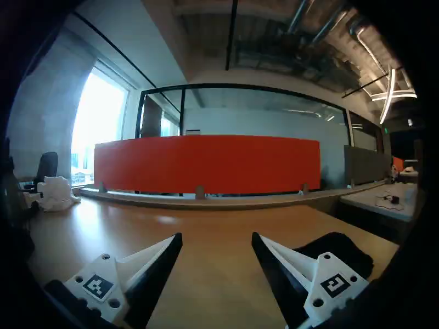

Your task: Fold towel

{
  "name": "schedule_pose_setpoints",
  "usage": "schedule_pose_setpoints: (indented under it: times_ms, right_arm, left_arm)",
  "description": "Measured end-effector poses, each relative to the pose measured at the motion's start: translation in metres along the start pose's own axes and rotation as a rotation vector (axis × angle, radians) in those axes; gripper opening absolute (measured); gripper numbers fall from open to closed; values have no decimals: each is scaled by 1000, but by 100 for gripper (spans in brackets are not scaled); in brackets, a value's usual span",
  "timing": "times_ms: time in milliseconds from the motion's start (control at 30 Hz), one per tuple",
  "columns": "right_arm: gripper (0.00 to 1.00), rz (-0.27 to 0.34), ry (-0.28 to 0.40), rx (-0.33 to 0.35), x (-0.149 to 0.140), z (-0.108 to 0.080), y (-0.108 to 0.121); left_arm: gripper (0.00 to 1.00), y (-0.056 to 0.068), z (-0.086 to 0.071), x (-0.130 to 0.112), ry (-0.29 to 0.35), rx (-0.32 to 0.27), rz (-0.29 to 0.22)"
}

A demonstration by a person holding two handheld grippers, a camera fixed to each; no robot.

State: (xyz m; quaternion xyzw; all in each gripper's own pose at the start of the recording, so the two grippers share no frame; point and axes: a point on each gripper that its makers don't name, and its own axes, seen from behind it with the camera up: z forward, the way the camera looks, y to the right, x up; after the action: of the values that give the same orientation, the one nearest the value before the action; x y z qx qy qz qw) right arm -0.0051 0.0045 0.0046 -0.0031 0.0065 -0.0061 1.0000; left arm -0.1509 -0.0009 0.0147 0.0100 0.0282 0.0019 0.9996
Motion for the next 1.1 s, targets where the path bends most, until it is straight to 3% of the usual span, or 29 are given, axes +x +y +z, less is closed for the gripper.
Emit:
schedule_pose_setpoints:
  times_ms: [1100]
  right_arm:
    - [98, 0, 0, 0, 1, 0, 0]
  left_arm:
    - [98, 0, 1, -2, 1, 0, -1]
